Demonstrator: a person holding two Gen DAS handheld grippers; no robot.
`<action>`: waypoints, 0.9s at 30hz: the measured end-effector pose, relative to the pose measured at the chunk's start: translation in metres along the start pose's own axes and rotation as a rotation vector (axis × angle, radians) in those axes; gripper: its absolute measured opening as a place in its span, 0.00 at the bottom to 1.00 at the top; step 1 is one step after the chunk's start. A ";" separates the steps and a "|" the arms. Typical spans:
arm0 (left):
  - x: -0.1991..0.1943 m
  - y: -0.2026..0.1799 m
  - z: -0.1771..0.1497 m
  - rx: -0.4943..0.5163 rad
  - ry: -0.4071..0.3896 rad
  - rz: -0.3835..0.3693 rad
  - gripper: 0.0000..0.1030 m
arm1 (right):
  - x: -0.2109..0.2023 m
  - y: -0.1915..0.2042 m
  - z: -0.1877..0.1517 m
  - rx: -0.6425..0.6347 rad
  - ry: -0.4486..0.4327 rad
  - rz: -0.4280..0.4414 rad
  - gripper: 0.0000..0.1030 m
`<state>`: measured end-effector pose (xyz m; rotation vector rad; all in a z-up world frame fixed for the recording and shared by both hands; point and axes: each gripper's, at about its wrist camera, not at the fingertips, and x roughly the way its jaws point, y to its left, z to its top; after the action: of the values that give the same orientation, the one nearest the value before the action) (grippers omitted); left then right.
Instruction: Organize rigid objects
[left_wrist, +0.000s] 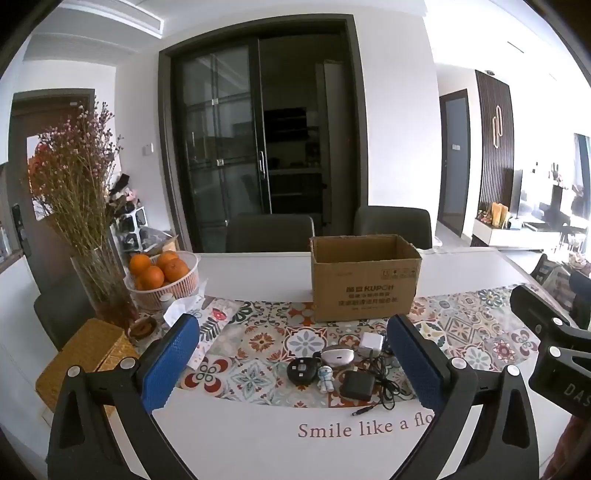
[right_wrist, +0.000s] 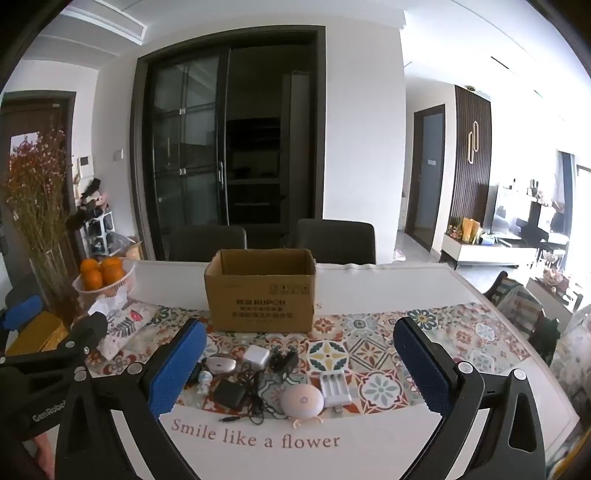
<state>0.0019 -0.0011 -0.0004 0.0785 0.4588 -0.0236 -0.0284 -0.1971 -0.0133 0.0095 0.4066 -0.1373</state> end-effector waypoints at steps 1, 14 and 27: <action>0.001 -0.001 0.000 -0.002 -0.003 0.005 1.00 | 0.000 -0.001 0.000 0.000 0.002 0.002 0.99; -0.007 0.004 -0.001 -0.017 -0.052 0.013 1.00 | 0.002 0.001 0.000 0.009 -0.007 0.004 0.99; -0.003 0.002 0.000 -0.009 -0.041 0.006 1.00 | 0.003 -0.001 -0.001 0.010 -0.007 0.005 0.99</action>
<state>-0.0011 0.0014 0.0013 0.0708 0.4173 -0.0170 -0.0265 -0.1987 -0.0156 0.0196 0.3990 -0.1341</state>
